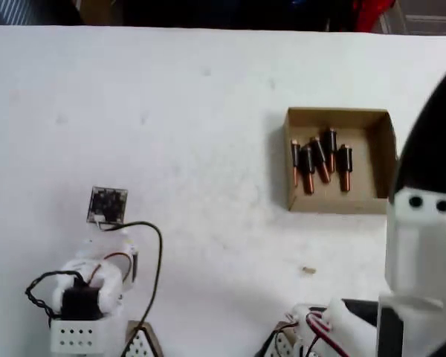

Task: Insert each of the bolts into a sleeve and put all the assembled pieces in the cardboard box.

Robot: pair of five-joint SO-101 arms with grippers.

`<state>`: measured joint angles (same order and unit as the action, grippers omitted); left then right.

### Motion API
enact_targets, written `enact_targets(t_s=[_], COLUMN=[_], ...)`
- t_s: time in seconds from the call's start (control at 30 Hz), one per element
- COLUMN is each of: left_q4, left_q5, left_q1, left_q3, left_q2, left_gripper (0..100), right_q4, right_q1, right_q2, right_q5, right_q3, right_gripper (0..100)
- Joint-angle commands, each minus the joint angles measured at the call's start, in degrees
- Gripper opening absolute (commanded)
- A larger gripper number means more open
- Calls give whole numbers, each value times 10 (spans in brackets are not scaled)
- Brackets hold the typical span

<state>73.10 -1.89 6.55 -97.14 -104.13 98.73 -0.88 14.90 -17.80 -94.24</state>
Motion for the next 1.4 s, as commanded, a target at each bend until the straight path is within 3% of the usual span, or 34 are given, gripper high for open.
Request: enact_targets(t_s=[0.0, 1.13, 1.37], left_q4=[5, 5, 5], left_q5=[-3, -3, -3], left_q1=[2, 2, 2], left_q3=[2, 2, 2], left_q2=[-6, -6, -6], left_gripper=[23, 23, 23], right_q4=[26, 22, -44], right_q1=[3, 5, 5], right_q2=[17, 358, 436], right_q5=[-4, -3, -4], right_q3=[6, 722, 909], right_gripper=[16, 18, 18])
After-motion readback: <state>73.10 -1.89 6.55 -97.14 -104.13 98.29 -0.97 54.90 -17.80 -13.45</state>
